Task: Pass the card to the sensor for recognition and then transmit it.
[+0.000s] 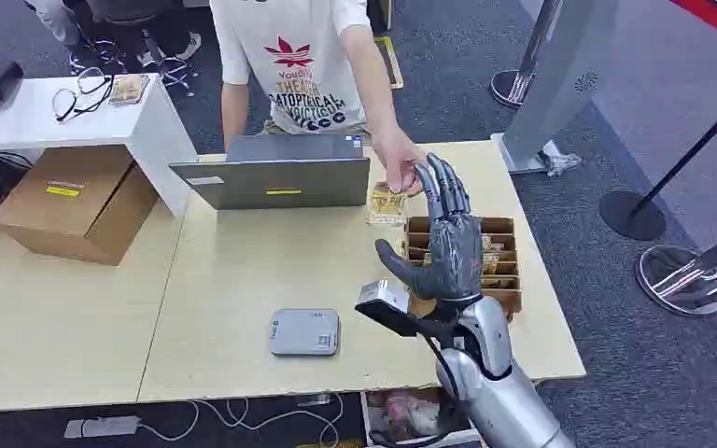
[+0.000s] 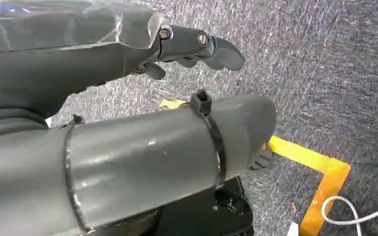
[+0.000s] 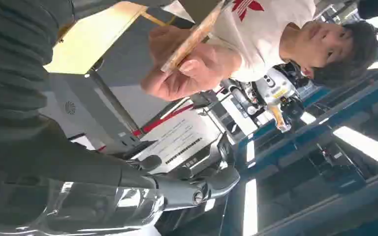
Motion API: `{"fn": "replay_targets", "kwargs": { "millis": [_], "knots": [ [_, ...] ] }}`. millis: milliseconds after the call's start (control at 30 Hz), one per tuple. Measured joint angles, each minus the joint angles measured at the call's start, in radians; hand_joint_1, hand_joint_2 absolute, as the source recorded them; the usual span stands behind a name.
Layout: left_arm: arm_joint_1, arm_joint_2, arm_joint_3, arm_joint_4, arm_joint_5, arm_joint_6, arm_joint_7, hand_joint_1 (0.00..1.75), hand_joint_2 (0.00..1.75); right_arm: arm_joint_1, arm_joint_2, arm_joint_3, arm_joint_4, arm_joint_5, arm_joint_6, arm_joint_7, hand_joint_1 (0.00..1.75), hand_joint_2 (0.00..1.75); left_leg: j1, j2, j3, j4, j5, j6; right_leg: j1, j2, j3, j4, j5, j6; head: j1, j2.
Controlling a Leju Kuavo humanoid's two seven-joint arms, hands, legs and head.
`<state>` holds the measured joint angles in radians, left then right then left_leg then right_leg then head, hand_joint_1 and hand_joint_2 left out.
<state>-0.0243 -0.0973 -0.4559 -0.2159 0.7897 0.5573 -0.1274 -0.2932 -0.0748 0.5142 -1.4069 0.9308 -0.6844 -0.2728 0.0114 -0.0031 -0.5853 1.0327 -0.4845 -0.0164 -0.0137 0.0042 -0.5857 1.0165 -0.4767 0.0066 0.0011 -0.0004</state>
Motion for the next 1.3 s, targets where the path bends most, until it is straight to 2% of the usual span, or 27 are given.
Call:
{"fn": "replay_targets", "kwargs": {
  "millis": [33,67,100,133,233,267,367,600,767,900,967,1100,1200,1300],
  "knots": [
    [0.0,-0.001,0.0,0.0,0.0,0.0,0.0,0.0,0.0,-0.003,0.0,0.001,0.005,0.0,0.0,0.0,1.27,1.75,0.0,0.0,0.0,0.0,0.0,0.0,0.0,0.0,0.0,0.0,0.0,0.0,0.0,0.0],
    [0.0,-0.001,0.0,0.0,0.0,0.0,0.0,0.0,0.0,-0.005,0.0,0.002,0.009,0.0,-0.001,0.0,1.36,1.75,0.0,0.0,0.0,0.0,0.0,0.0,0.0,0.0,0.0,0.0,0.0,0.0,0.0,0.0],
    [0.0,-0.001,0.0,0.0,0.0,0.0,0.0,0.0,0.0,-0.008,0.0,0.003,0.013,0.0,-0.003,0.0,1.34,1.75,0.0,0.0,0.0,0.0,0.0,0.0,0.0,0.0,0.0,0.0,0.0,0.0,0.0,0.0],
    [0.0,0.0,0.0,0.0,-0.002,0.0,0.002,0.0,0.0,-0.01,0.0,0.004,0.017,0.0,-0.004,0.0,1.48,1.75,0.0,0.0,0.0,0.0,0.0,0.0,0.0,0.0,0.0,0.0,0.0,0.0,0.0,0.0],
    [0.001,0.002,-0.007,0.0,-0.009,0.0,0.008,0.0,0.0,-0.01,0.0,0.004,0.026,0.003,-0.005,-0.003,1.54,1.75,0.0,0.0,0.0,0.0,0.0,0.0,0.0,0.0,0.0,0.0,0.0,0.0,0.0,0.0],
    [0.001,0.003,-0.008,0.0,-0.009,0.0,0.008,0.0,0.0,-0.01,0.0,0.004,0.026,0.006,-0.005,-0.004,1.68,1.75,0.0,0.0,0.0,0.0,0.0,0.0,0.0,0.0,0.0,0.0,0.0,0.0,0.0,0.0],
    [0.002,0.004,-0.01,0.0,-0.009,0.006,0.008,0.0,0.0,-0.007,0.0,0.003,0.028,0.012,-0.006,-0.007,1.61,1.75,0.0,0.0,0.0,0.0,0.0,0.0,0.0,0.0,0.0,0.0,0.0,0.0,0.0,0.0],
    [0.002,0.005,-0.017,0.0,-0.009,0.01,0.008,0.0,0.0,0.003,0.0,-0.006,0.027,0.022,-0.008,-0.01,1.64,1.75,0.0,0.0,0.0,0.0,0.0,0.0,0.0,0.0,0.0,0.0,0.0,0.0,0.0,0.0],
    [0.002,0.005,-0.018,0.0,-0.009,0.015,0.008,0.0,0.0,0.01,0.0,-0.006,0.027,0.023,-0.009,-0.011,1.55,1.75,0.0,0.0,0.0,0.0,0.0,0.0,0.0,0.0,0.0,0.0,0.0,0.0,0.0,0.0],
    [0.002,0.005,-0.019,0.0,-0.005,0.016,0.01,0.0,0.0,0.019,0.0,-0.011,0.024,0.024,-0.009,-0.015,1.61,1.75,0.0,0.0,0.0,0.0,0.0,0.0,0.0,0.0,0.0,0.0,0.0,0.0,0.0,0.0],
    [0.002,0.005,-0.019,0.0,-0.003,0.015,0.011,0.0,0.0,0.022,0.0,-0.013,0.024,0.023,-0.01,-0.014,1.71,1.75,0.0,0.0,0.0,0.0,0.0,0.0,0.0,0.0,0.0,0.0,0.0,0.0,0.0,0.0],
    [0.003,0.006,-0.019,0.0,0.001,0.015,0.021,0.0,0.0,0.022,0.0,-0.013,0.024,0.012,-0.01,-0.014,1.75,1.75,0.0,0.0,0.0,0.0,0.0,0.0,0.0,0.0,0.0,0.0,0.0,0.0,0.0,0.0],
    [0.003,0.006,-0.019,0.0,0.01,0.015,0.035,0.0,0.0,0.022,0.0,-0.013,0.024,-0.08,0.023,-0.025,1.75,1.75,0.0,0.0,0.0,0.0,0.0,0.0,0.0,0.0,0.0,0.0,0.0,0.0,0.0,0.0],
    [0.003,0.01,-0.023,0.0,0.019,0.01,0.055,0.0,0.0,0.023,0.0,-0.011,0.007,-0.295,0.157,-0.06,1.75,1.75,0.0,0.0,0.0,0.0,0.0,0.0,0.0,0.0,0.0,0.0,0.0,0.0,0.0,0.0]
  ]
}}
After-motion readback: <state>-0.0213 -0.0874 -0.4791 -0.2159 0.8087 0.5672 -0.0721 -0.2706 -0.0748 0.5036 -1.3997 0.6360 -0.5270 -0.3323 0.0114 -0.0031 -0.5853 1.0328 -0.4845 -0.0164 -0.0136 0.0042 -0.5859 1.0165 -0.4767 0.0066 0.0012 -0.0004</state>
